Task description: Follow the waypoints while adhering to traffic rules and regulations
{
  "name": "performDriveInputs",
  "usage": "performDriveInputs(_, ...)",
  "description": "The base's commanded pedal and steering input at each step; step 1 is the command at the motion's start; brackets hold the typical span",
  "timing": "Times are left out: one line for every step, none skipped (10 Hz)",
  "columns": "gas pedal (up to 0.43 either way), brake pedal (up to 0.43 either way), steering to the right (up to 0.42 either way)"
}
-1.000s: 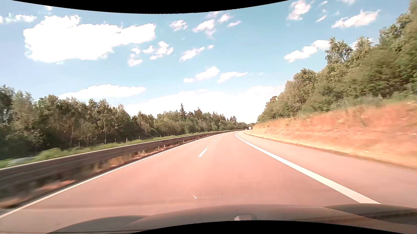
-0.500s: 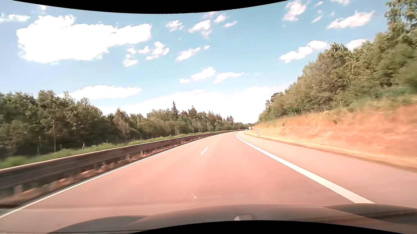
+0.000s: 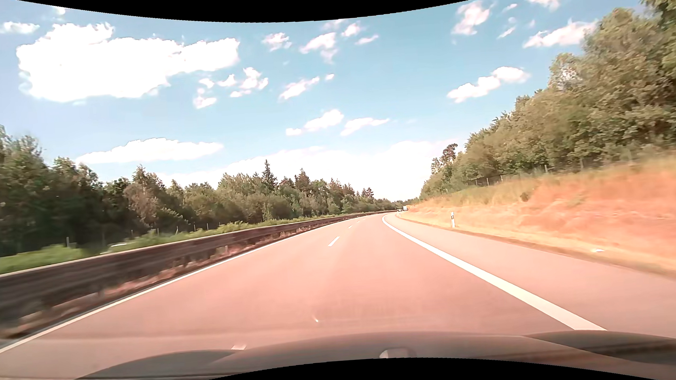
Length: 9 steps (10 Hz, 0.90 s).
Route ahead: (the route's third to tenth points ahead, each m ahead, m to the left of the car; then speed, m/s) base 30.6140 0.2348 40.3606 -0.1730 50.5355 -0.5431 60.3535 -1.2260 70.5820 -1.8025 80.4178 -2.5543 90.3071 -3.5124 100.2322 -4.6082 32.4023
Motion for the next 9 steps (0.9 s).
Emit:
performDriveInputs(0.319, 0.0, 0.007)
performDriveInputs(0.319, 0.0, 0.007)
performDriveInputs(0.319, 0.0, 0.007)
performDriveInputs(0.319, 0.0, 0.007)
performDriveInputs(0.319, 0.0, 0.007)
performDriveInputs(0.319, 0.0, 0.007)
performDriveInputs(0.319, 0.0, 0.007)
performDriveInputs(0.319, 0.0, 0.007)
performDriveInputs(0.319, 0.0, 0.007)
